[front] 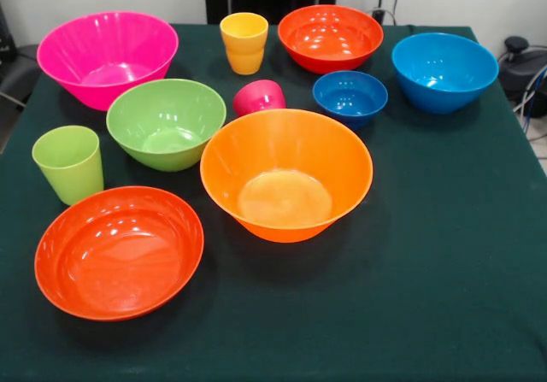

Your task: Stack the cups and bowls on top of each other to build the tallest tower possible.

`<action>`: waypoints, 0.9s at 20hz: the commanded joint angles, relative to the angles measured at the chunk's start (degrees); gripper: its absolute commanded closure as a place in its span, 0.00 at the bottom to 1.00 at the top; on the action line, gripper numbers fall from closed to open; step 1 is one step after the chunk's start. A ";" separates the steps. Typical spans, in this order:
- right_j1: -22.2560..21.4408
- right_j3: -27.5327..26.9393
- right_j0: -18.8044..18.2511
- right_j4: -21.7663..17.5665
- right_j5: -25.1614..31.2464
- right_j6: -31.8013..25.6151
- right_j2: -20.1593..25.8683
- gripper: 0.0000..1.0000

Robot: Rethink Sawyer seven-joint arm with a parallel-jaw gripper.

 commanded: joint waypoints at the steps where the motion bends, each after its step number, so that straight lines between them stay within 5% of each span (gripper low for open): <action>1: 7.73 7.85 7.52 -0.28 -5.44 28.31 -14.33 0.00; 3: 10.29 8.50 10.51 3.82 -7.83 35.73 -18.27 0.00; 7: 15.27 7.75 13.32 6.68 -9.83 38.38 -20.54 0.00; 18: 24.41 2.95 20.67 1.91 -15.76 43.62 -27.78 0.00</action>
